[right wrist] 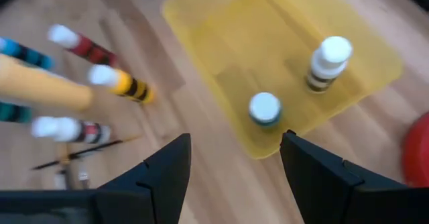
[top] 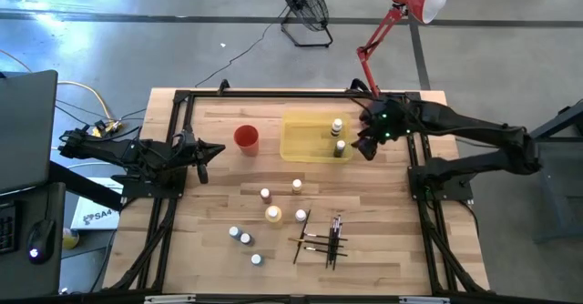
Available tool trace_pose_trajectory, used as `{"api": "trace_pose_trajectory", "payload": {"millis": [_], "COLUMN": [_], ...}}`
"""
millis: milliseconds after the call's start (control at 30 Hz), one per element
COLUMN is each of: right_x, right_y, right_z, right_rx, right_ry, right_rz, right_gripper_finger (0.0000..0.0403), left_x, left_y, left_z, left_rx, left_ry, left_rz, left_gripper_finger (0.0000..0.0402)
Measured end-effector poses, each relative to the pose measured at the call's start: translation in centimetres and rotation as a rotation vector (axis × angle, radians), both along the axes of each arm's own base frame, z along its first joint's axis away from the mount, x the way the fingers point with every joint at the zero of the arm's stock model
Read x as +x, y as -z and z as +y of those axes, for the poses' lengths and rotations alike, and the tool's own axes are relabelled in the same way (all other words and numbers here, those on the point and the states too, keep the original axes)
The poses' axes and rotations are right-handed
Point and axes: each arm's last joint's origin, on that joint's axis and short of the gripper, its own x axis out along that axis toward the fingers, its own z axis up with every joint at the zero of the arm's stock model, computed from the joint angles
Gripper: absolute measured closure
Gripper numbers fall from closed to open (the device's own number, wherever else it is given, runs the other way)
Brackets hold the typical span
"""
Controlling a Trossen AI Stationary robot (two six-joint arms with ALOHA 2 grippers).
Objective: Pick & Place Paint Supplies
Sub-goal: Put the yellow paint bottle into the yellow bin
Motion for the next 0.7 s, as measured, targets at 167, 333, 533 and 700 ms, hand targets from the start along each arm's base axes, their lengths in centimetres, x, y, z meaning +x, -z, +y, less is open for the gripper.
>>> {"api": "trace_pose_trajectory", "payload": {"millis": [167, 333, 533, 700], "right_x": [-0.5, -0.6, -0.5, -0.4], "right_y": [-0.6, -0.7, -0.7, -0.8], "right_z": [0.4, 0.6, 1.0, 1.8], "right_rx": [0.066, 0.132, 0.329, 0.413], "right_ry": [-0.016, -0.047, -0.04, -0.05], "right_rz": [-0.05, -0.067, -0.091, -0.088], "right_gripper_finger": [0.0182, 0.0182, 0.0182, 0.0185], "left_x": [0.0, 0.0, 0.0, 0.0], "left_y": [0.0, 0.0, 0.0, 0.0], "left_z": [0.0, 0.0, 0.0, 0.0], "left_rx": [0.0, 0.0, -0.01, -0.061], "left_ry": [0.0, 0.001, -0.001, 0.002], "left_rz": [0.0, 0.0, -0.005, -0.025], "left_gripper_finger": [0.0402, 0.0402, 0.0402, 0.0402]}}
